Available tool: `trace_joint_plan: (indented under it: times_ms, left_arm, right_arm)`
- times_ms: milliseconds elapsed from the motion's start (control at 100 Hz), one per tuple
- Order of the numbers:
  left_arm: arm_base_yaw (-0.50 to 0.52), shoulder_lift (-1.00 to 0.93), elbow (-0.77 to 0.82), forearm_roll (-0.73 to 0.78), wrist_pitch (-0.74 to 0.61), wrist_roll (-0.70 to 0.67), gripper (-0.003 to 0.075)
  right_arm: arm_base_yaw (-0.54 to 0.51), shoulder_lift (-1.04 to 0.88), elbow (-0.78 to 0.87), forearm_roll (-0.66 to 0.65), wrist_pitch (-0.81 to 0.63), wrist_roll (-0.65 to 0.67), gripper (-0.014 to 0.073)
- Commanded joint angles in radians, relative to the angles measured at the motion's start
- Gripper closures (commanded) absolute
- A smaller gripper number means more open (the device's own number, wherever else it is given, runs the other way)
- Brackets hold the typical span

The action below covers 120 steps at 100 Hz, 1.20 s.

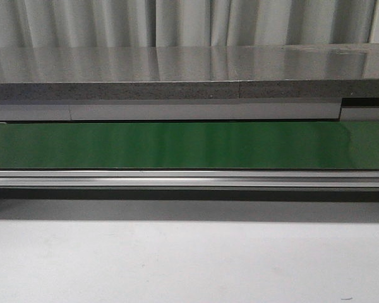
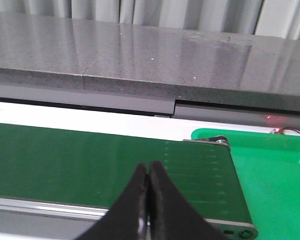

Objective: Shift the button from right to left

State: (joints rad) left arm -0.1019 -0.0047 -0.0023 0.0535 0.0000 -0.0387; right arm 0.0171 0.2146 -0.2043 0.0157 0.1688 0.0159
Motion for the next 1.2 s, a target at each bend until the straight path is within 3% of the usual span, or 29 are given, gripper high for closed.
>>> trace_joint_plan:
  times_ms: [0,480,1190]
  left_arm:
    - [-0.007,-0.036,0.041,-0.009,-0.081,-0.01,0.0715]
    - [-0.007,-0.036,0.041,-0.009,-0.081,-0.01,0.0715]
    - [-0.007,-0.036,0.041,-0.009,-0.081,-0.01,0.0715]
  right_arm:
    - [0.001,-0.026,0.038,-0.077,-0.154,0.09,0.0662]
    - [0.001,-0.242,0.234,-0.101,-0.228,0.133,0.0662]
    - [0.001,-0.241,0.234,-0.097,-0.235,0.133,0.0662]
